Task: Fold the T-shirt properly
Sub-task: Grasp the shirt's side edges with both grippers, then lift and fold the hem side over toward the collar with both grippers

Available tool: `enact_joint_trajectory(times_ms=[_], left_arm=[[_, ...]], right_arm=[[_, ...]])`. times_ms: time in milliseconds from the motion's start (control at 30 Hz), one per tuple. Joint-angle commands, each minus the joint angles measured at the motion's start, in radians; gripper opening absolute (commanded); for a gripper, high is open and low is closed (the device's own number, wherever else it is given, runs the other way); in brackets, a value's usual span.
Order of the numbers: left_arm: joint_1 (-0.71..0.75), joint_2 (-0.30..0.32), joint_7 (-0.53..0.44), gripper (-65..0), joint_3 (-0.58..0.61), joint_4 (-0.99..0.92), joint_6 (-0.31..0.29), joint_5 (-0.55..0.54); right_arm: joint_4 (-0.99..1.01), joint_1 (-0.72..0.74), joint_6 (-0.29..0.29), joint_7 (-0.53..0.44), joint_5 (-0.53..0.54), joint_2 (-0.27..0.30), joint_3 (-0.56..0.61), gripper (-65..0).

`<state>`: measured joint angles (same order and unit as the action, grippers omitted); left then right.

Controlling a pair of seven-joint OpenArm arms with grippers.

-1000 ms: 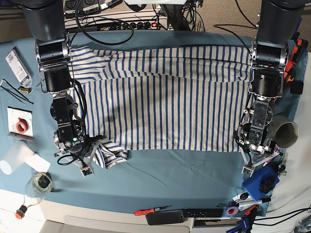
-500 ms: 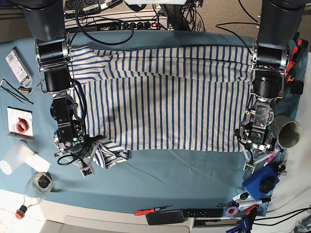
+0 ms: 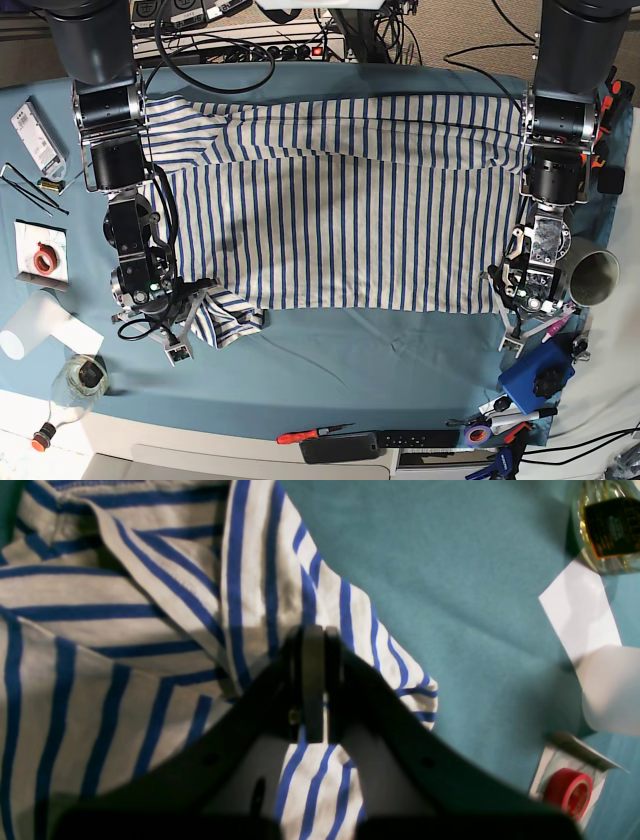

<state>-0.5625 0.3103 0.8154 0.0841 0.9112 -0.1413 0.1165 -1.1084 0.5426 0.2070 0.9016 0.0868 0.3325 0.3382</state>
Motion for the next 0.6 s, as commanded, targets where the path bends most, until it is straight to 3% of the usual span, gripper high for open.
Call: enact_joint_trajectory(times_ms=[0, 67, 200, 367, 567], left_arm=[[-0.019, 0.000, 0.015, -58.0, 0.000, 0.006, -0.013, -0.027], [-0.019, 0.000, 0.015, -65.0, 0.000, 0.006, -0.001, -0.032], [-0.019, 0.001, 0.016, -65.0, 0.000, 0.006, 0.072, -0.028], [-0.029, 0.001, 0.038, -65.0, 0.000, 0.012, 0.079, 0.038], [-0.054, 0.006, 0.092, -65.0, -0.002, 0.062, 0.108, 0.044]], right_arm=[[-0.018, 0.034, -0.005, -0.014, -0.005, 0.011, -0.005, -65.0], [-0.018, 0.034, -0.005, -0.014, -0.005, 0.011, -0.005, -65.0], [-0.018, 0.034, -0.005, -0.014, -0.005, 0.011, -0.005, -65.0], [-0.018, 0.034, -0.005, -0.019, -0.005, 0.011, -0.005, -65.0], [-0.018, 0.034, -0.006, -0.038, -0.005, 0.011, -0.006, -65.0]])
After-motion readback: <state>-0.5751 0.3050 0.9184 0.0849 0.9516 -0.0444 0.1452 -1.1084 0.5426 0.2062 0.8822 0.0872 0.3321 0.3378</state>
